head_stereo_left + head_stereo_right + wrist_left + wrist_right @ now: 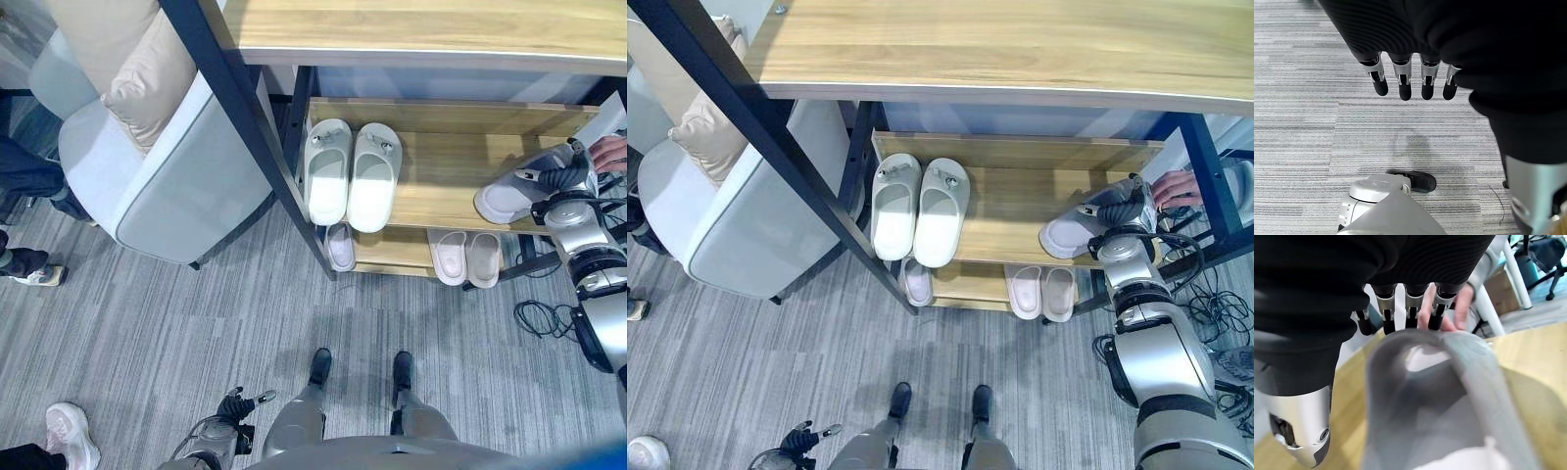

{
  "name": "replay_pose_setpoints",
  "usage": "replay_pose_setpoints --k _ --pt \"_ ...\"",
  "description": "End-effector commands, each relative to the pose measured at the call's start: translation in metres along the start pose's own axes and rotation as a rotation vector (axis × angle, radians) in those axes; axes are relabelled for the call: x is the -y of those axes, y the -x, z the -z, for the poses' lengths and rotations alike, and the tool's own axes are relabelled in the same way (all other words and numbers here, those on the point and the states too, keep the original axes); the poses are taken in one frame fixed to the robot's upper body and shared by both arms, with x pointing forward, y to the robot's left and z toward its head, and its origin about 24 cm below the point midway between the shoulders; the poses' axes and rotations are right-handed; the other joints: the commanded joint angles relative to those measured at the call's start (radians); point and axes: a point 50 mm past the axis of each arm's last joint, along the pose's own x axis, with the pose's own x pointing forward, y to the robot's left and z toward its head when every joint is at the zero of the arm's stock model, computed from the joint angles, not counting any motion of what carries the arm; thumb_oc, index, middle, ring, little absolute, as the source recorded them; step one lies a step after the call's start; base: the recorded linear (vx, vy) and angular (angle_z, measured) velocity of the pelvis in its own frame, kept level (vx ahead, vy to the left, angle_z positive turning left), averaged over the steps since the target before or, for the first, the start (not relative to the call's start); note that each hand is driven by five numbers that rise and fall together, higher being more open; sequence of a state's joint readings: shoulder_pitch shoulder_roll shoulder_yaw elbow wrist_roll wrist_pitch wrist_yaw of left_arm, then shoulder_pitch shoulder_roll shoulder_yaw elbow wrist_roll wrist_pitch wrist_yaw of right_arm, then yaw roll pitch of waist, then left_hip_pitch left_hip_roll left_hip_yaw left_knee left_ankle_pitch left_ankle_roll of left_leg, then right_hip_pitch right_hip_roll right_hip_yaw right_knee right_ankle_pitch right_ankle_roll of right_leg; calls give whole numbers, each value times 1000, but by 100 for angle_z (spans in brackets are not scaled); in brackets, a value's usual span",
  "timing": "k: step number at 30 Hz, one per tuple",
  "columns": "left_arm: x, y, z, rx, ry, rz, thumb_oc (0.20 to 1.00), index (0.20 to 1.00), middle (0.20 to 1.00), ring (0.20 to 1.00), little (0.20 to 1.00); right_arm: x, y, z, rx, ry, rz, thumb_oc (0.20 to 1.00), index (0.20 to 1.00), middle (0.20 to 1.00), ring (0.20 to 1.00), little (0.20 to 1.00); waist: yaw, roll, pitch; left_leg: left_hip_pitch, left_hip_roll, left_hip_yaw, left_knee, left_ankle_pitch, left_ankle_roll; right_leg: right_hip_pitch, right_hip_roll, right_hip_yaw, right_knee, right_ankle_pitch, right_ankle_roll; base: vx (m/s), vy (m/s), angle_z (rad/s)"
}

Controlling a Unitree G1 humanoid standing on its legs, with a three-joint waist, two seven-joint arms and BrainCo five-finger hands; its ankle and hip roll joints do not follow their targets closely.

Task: Arrange the slippers neatly on the shoe rack.

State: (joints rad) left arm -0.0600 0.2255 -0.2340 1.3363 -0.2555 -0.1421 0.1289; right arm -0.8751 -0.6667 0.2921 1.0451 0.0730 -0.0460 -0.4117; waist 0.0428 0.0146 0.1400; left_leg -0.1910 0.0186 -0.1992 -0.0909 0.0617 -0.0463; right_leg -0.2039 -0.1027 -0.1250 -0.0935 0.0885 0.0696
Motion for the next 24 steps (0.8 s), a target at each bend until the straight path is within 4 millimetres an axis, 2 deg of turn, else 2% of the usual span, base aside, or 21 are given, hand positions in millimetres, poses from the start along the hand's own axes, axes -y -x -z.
replay_pose_setpoints --k 1,7,10,12,14,18,21,24 --pt "-12 -2 -2 -15 -47 -32 1000 1000 1000 1000 1000 4 0 -20 118 -45 65 1000 1000 1000 1000 1000 17 -19 -24 10 -12 -2 4 -70 -8 75 -14 -72 6 -115 43 0 0 0" --pt "-11 -3 -5 -17 -50 -35 1000 1000 1000 1000 1000 -5 13 -15 160 -60 17 1000 1000 1000 1000 1000 3 -28 -41 38 -7 1 4 -86 -4 98 -15 -73 6 -121 40 0 0 0" --pt "-11 -3 -5 -19 -49 -30 1000 1000 1000 1000 1000 -16 25 -1 154 -23 -34 1000 1000 1000 1000 1000 -4 -37 -51 51 -6 5 4 -93 0 109 -14 -69 6 -122 39 0 0 0" --pt "-11 -3 -6 -21 -46 -28 1000 1000 1000 1000 1000 -15 28 5 148 13 -40 1000 1000 1000 1000 1000 -7 -42 -55 53 -7 5 4 -96 2 111 -14 -67 6 -122 38 0 0 0" --pt "-10 -3 -7 -20 -46 -25 1000 1000 1000 1000 1000 -12 25 4 147 36 -26 1000 1000 1000 1000 1000 -8 -43 -51 51 -8 7 4 -95 3 109 -15 -66 6 -120 38 -19 5 -1" --pt "-12 -3 -7 -18 -40 -29 1000 1000 1000 1000 1000 10 6 -1 104 94 41 1000 1000 1000 1000 1000 -5 -36 -28 31 -16 12 4 -86 3 80 -21 -58 6 -107 40 -55 7 -6" --pt "-16 -3 -5 -26 -29 -41 1000 1000 1000 1000 1000 24 -8 -20 112 113 84 1000 1000 1000 1000 1000 -2 -21 -5 6 -22 22 4 -74 1 54 -24 -46 6 -95 44 -44 10 -11" --pt "-21 -3 -7 -16 -11 -51 1000 1000 1000 1000 1000 33 -16 -29 104 121 104 1000 1000 1000 1000 1000 -2 -8 8 -15 -21 31 4 -65 -3 32 -22 -38 6 -91 43 6 -20 -4"
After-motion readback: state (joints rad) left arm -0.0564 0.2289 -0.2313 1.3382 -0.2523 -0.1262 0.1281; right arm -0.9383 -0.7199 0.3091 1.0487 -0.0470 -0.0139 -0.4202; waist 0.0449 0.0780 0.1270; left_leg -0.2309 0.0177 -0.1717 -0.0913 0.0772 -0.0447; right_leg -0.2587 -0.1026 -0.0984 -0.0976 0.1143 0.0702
